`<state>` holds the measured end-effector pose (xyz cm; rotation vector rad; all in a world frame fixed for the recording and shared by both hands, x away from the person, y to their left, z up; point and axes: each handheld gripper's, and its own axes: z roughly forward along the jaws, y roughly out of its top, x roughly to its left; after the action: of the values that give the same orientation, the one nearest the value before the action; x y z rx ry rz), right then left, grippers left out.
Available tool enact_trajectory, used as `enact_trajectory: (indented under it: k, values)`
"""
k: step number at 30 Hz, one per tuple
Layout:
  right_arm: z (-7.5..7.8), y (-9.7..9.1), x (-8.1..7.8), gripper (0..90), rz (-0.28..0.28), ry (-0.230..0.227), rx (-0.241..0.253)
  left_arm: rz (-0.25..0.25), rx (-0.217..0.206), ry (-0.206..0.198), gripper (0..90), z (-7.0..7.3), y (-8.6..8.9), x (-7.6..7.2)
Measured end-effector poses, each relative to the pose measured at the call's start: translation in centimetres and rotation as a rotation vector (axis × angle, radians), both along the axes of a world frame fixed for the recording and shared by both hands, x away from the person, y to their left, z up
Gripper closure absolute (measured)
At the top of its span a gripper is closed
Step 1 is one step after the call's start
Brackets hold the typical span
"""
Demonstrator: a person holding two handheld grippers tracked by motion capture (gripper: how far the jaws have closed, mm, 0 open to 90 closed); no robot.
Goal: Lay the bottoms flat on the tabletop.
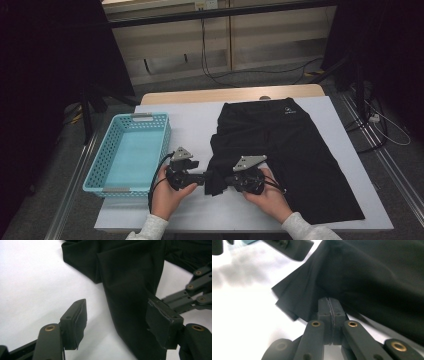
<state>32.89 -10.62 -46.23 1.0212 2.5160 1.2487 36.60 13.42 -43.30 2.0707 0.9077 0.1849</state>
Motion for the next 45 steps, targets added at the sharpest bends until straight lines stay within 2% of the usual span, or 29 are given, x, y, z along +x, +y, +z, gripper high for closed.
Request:
enact_trajectory:
  k: [3,11,19,27,30,32,33,36,40,42,45]
  values:
    - [0.4,-0.8,-0.3,90.0,0.009,0.011,0.008,0.005,-0.004,0.002,33.2,0.1,0.1,0.0]
    - [1.5,-4.3,-1.3,90.0,-0.038,0.020,0.050,0.011,0.002,0.015,32.4,-0.2,0.0,0.3]
    - [2.2,-6.3,-2.4,90.0,-0.072,0.000,0.058,-0.012,0.012,0.034,33.1,-0.7,-0.8,0.6]
    - [2.8,-7.3,-3.0,90.0,-0.092,-0.051,0.007,-0.043,0.027,0.049,33.7,-1.2,-1.8,0.7]
    - [2.8,-7.7,-3.2,90.0,-0.083,-0.054,-0.044,-0.052,0.030,0.057,33.7,-1.4,-2.1,0.6]
    - [2.7,-7.8,-3.2,89.4,-0.074,-0.039,-0.065,-0.061,0.038,0.060,33.7,-1.7,-2.4,0.6]
    - [2.7,-7.9,-3.1,88.5,-0.076,-0.045,-0.064,-0.067,0.047,0.062,33.7,-1.8,-2.5,0.5]
    - [2.6,-8.2,-2.8,78.5,-0.131,-0.055,-0.042,-0.078,0.056,0.068,33.9,-2.1,-2.9,0.4]
    - [2.5,-8.4,-2.2,73.9,-0.140,-0.047,-0.003,-0.078,0.051,0.062,35.4,-2.1,-3.1,0.3]
    - [2.2,-8.1,-1.7,68.9,-0.136,-0.032,-0.006,-0.085,0.052,0.062,35.9,-2.1,-3.2,0.2]
    - [1.5,-7.3,-1.1,67.7,-0.121,-0.009,-0.035,-0.087,0.042,0.067,36.7,-2.2,-3.3,0.1]
